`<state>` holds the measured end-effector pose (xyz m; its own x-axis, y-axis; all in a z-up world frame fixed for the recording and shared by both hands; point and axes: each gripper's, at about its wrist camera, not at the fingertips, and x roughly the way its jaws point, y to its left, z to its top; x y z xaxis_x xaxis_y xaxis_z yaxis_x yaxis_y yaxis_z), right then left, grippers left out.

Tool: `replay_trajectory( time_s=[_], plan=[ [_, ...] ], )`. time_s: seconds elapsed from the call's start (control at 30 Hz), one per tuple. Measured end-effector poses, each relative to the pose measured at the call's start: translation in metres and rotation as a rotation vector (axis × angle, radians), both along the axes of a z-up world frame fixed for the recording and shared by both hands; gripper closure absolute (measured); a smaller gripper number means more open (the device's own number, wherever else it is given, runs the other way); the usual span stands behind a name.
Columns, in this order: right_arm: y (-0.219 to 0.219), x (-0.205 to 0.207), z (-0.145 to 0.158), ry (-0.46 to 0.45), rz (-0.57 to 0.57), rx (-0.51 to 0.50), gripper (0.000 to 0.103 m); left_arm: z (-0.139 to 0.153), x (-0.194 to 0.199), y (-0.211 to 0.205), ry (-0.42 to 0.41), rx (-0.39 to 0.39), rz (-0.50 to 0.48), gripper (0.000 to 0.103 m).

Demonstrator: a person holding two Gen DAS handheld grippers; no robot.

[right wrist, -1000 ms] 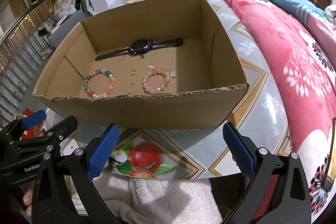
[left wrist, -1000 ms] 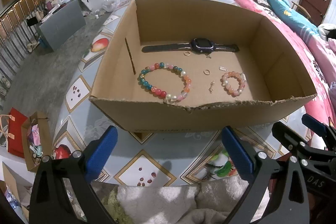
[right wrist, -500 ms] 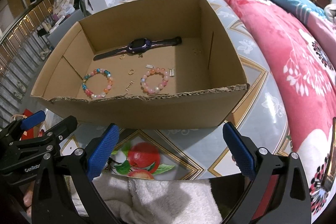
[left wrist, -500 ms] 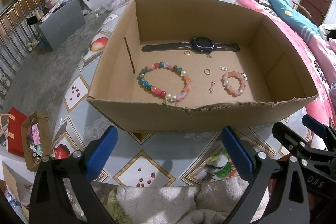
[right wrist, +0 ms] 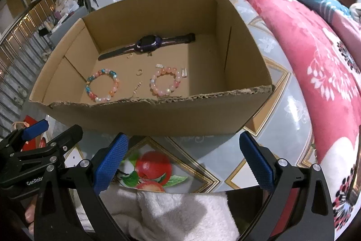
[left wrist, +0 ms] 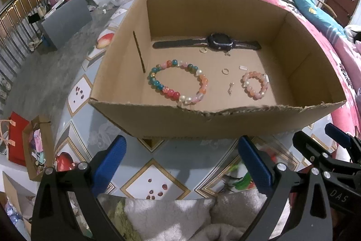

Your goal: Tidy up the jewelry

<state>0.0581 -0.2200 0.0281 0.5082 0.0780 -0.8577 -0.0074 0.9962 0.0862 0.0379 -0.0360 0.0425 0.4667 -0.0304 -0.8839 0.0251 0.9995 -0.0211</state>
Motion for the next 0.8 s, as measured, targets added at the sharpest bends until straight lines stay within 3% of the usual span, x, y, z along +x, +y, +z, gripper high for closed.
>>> replay_trajectory(
  time_s=[0.8],
  plan=[
    [0.0017,0.0082,-0.004,0.037,0.013,0.005,0.008,-0.0035,0.0029,0.003,0.031,0.004,0.013,0.006]
  ],
)
